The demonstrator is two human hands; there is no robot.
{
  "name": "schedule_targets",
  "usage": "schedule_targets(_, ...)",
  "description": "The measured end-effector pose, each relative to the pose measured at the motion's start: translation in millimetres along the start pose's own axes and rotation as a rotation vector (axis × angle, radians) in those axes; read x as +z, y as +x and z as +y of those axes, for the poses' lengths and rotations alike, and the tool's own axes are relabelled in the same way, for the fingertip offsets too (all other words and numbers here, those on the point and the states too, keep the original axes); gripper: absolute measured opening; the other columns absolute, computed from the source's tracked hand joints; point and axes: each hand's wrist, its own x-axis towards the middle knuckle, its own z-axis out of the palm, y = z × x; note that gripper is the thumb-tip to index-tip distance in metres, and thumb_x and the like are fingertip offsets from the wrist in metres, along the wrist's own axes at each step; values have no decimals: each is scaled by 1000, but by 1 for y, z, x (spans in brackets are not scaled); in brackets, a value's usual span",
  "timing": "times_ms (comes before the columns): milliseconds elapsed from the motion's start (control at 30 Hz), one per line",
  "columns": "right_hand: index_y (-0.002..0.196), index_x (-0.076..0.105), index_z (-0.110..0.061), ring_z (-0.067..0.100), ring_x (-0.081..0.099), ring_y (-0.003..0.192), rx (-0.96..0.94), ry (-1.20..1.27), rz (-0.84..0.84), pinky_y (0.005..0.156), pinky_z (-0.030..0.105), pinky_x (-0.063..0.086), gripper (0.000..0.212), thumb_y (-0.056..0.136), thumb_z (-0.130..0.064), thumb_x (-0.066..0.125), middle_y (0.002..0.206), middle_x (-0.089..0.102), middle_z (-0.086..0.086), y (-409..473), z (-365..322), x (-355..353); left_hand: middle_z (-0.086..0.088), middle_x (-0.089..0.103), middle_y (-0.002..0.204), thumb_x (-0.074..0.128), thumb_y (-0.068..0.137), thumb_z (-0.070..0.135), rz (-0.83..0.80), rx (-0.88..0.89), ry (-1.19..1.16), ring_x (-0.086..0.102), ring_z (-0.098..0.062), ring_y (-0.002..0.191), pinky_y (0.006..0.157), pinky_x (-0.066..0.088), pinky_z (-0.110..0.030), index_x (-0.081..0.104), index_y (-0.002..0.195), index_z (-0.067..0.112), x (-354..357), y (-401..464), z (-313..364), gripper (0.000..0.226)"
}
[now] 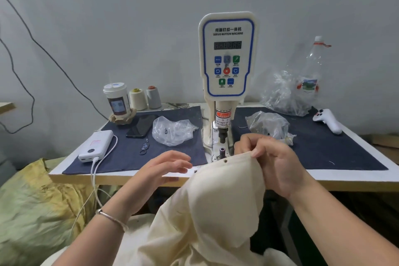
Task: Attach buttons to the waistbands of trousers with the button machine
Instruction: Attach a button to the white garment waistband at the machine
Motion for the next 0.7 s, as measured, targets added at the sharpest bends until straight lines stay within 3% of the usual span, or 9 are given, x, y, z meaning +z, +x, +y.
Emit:
schedule_targets(67,51,35,-10,22,21,55,-25,75,-17,53,33,20,8,58,-10,39,57,28,6,-3,-5,6,3,69,119,64,75,39,21,-87,103,61,-16,118,109,40,-47,67,115,26,-6,-13,-10,43)
schedule_targets(133,48,35,-11,22,19,54,-62,172,-44,51,32,22,8,53,-10,42,52,29,4,-5,-9,11,8,68,122,63,71,27,-81,-204,179,59,-10,119,109,41,-40,64,122,27,-6,-24,-19,51)
schedule_targets(267,47,35,-15,18,22,52,-123,371,-121,50,32,18,13,51,-16,48,47,31,2,-10,-23,18,-2,67,118,68,67,0,-318,-286,222,63,-12,108,93,51,-27,56,127,18,10,-35,-31,64)
schedule_targets(333,47,33,-16,17,26,50,-142,401,-135,54,34,14,12,52,-16,45,46,33,0,-12,-30,20,-3,68,111,72,72,-5,-355,-286,291,65,-9,100,91,52,-27,58,122,12,19,-37,-37,54)
schedule_targets(400,47,34,-16,18,28,49,-159,396,-117,54,32,17,12,52,-17,45,46,33,0,-15,-38,19,-4,73,107,76,70,9,-264,-306,364,68,-16,101,95,53,-35,70,109,13,19,-40,-41,40)
schedule_targets(500,47,36,-14,20,22,54,-171,322,-27,52,31,23,15,50,-18,50,51,28,3,-23,-50,13,-8,76,91,71,60,14,-5,-257,204,71,-18,83,79,56,-32,79,84,12,7,-48,-22,25)
schedule_targets(600,52,38,-10,24,17,60,-214,176,81,56,34,21,15,55,-18,50,57,27,6,-30,-63,11,-21,74,97,68,60,14,305,-95,-128,71,-32,89,82,56,-41,79,88,10,-9,-54,20,30)
schedule_targets(700,63,42,-11,17,35,57,-308,143,131,55,26,37,9,71,-15,43,62,39,4,-30,-79,20,-19,73,104,69,73,23,317,58,-533,71,-34,95,79,60,-43,78,99,10,-10,-62,57,30)
